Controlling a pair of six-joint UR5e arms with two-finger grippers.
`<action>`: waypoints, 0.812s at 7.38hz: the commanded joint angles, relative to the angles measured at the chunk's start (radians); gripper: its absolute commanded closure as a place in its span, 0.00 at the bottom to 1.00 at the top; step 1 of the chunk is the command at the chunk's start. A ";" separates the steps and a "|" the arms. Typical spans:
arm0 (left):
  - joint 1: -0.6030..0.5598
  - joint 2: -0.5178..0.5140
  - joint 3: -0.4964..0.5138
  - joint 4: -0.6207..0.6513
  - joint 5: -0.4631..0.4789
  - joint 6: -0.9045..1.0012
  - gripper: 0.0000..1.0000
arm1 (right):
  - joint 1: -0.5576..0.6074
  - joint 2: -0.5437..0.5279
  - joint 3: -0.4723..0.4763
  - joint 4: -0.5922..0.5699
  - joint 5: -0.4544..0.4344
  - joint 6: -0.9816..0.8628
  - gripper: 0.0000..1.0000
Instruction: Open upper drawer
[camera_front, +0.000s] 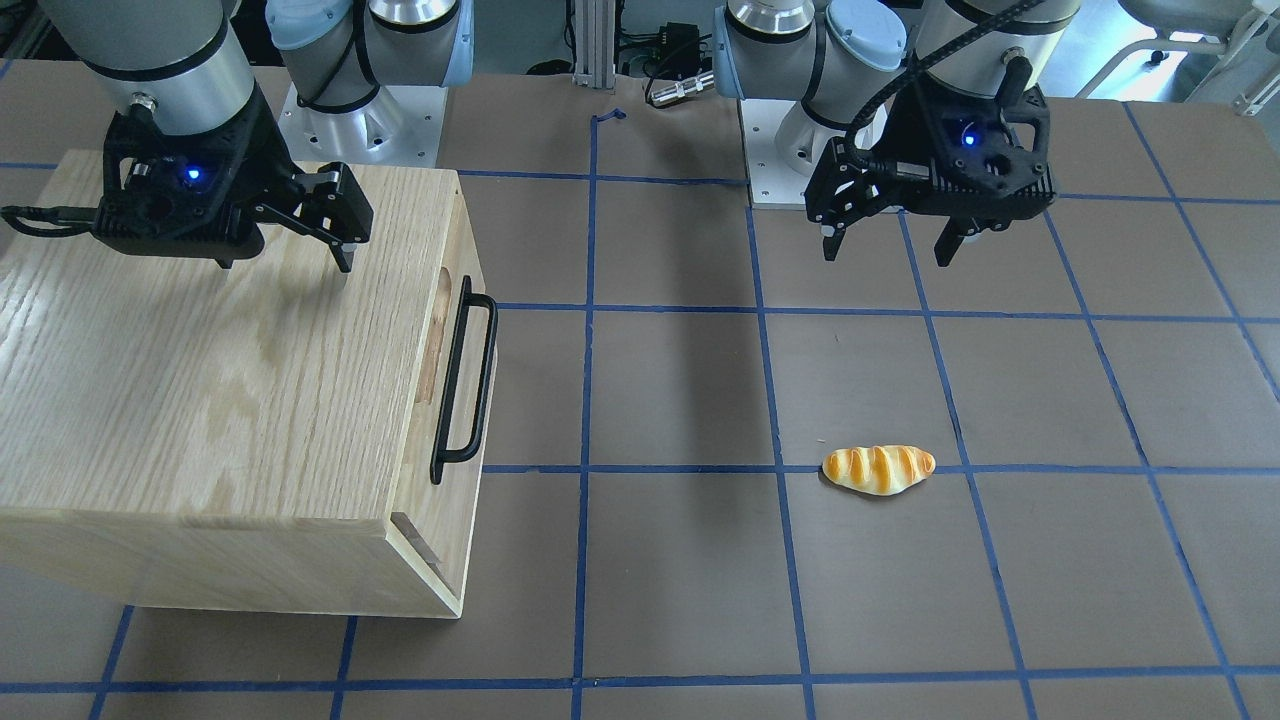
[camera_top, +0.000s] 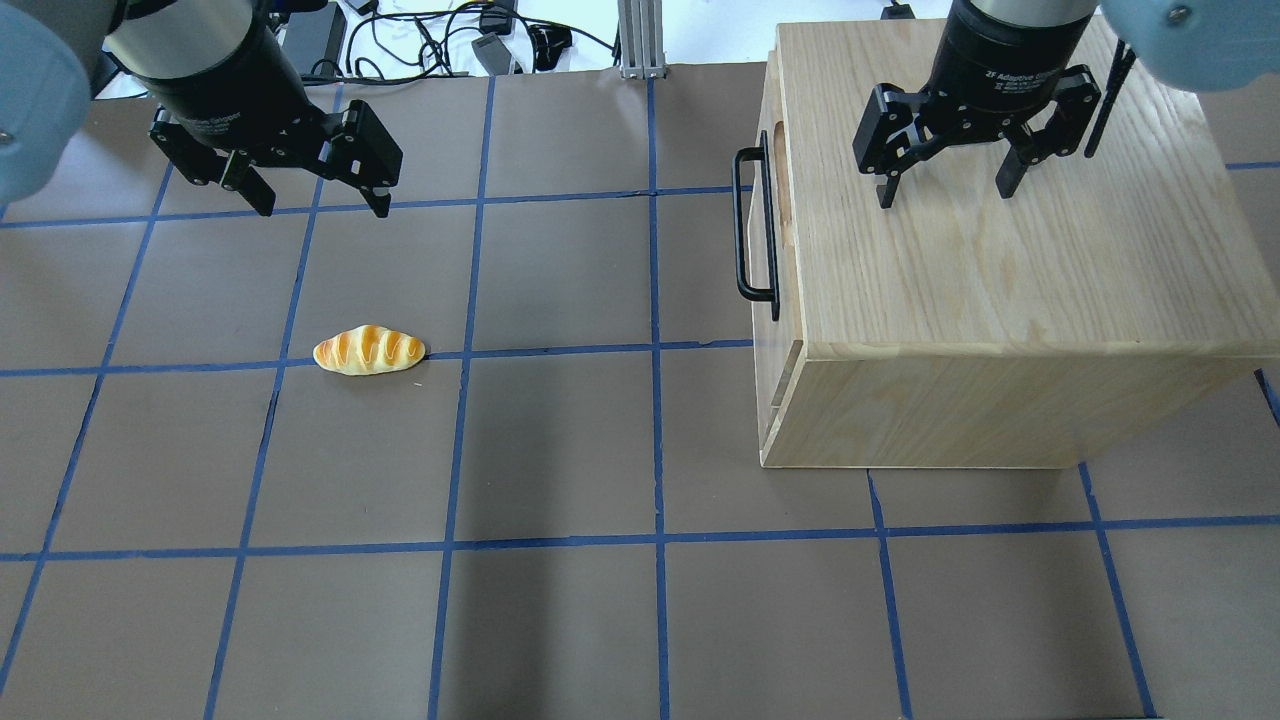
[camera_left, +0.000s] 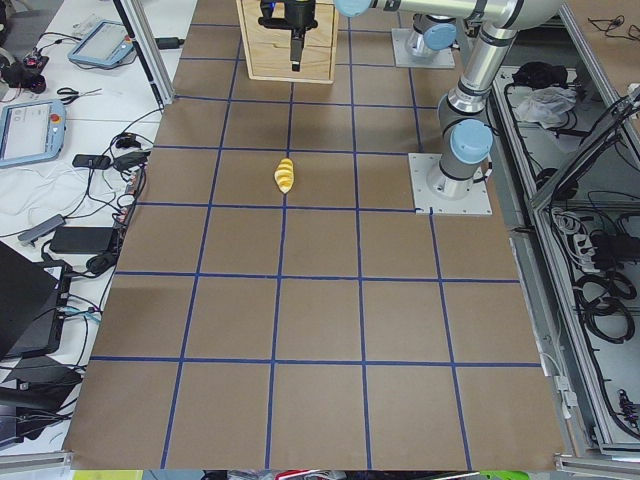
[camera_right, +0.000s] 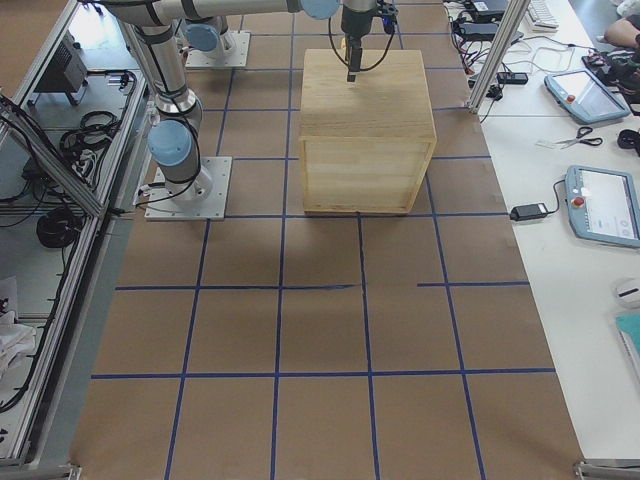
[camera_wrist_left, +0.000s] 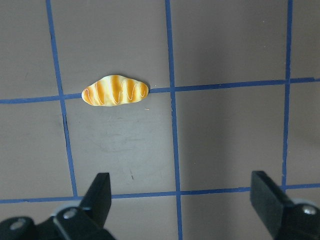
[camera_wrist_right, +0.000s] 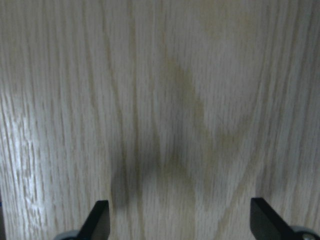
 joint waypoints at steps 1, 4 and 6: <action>0.000 -0.002 0.002 0.004 -0.018 -0.001 0.00 | 0.000 0.000 0.001 0.000 0.000 0.000 0.00; 0.002 0.001 0.000 0.006 -0.038 -0.004 0.00 | 0.000 0.000 0.000 0.000 0.000 0.000 0.00; 0.002 0.001 0.000 0.006 -0.028 0.001 0.00 | -0.001 0.000 0.000 0.000 0.000 0.000 0.00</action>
